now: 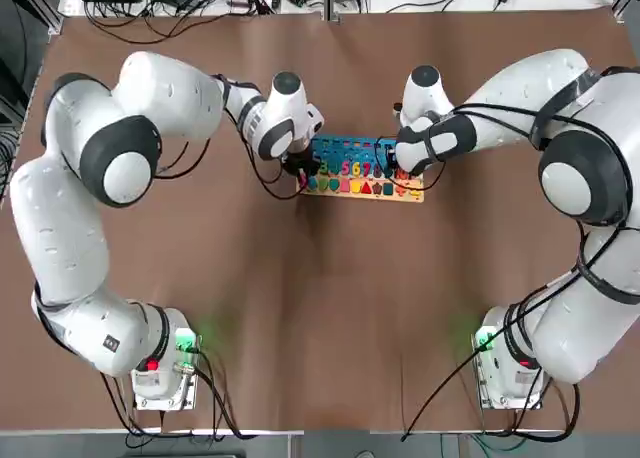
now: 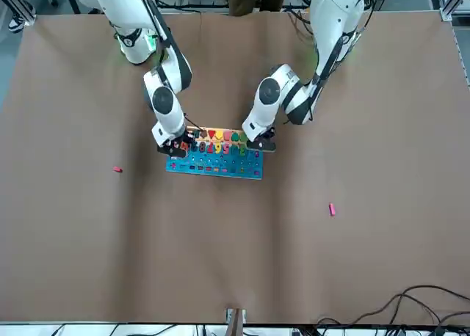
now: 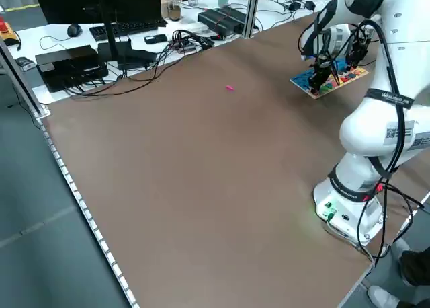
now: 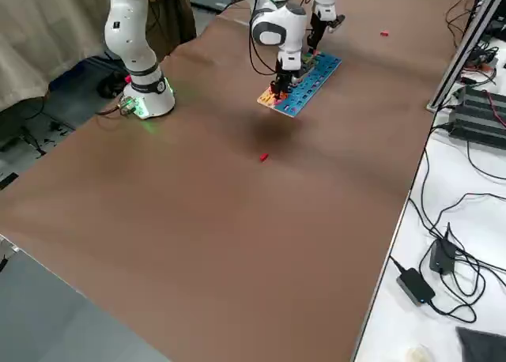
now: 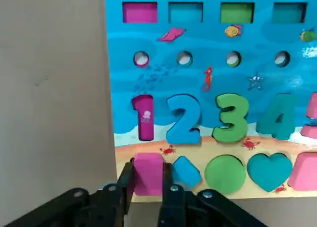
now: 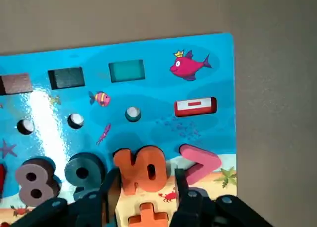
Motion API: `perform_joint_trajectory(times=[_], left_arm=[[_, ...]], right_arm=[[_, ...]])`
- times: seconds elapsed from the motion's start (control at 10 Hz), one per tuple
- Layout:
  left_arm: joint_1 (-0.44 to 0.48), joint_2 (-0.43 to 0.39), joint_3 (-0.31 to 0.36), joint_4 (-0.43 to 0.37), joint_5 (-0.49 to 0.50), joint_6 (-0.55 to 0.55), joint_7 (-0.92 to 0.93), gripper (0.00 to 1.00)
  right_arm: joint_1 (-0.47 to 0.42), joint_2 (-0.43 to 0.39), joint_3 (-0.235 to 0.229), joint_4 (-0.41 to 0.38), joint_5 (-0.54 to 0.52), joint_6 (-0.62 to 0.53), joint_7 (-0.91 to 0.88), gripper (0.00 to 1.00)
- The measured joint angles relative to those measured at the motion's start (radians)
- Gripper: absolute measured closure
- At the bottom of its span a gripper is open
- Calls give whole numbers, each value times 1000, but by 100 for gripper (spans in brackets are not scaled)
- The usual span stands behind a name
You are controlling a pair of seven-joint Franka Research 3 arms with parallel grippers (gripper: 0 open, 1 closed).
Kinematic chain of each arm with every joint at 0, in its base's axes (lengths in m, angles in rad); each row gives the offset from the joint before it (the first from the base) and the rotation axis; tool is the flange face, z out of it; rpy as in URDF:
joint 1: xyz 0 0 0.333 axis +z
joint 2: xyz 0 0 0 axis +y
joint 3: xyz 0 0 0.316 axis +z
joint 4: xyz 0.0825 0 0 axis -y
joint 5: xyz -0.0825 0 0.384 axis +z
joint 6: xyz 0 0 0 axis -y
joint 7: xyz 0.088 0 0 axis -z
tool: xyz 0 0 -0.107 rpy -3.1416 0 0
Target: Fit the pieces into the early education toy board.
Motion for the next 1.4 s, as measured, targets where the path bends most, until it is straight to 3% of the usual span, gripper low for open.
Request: perform_joint_trajectory(times=[0.6,0.8,1.0,1.1,1.4], left_arm=[[0,5,0,8,0,-4,-12,74],[0,3,0,7,0,-9,-26,74],[0,0,-1,2,0,-10,-45,74],[0,0,-1,2,0,-10,-54,74],[-1,-2,-1,-1,0,-11,-61,74]], right_arm=[[-1,-23,-2,12,5,-26,3,46],[-26,-75,-8,28,6,-102,2,36],[-114,-140,-14,45,6,-196,-26,13],[-176,-167,-17,47,6,-231,-52,8],[-355,-185,-24,47,3,-243,-124,6]])
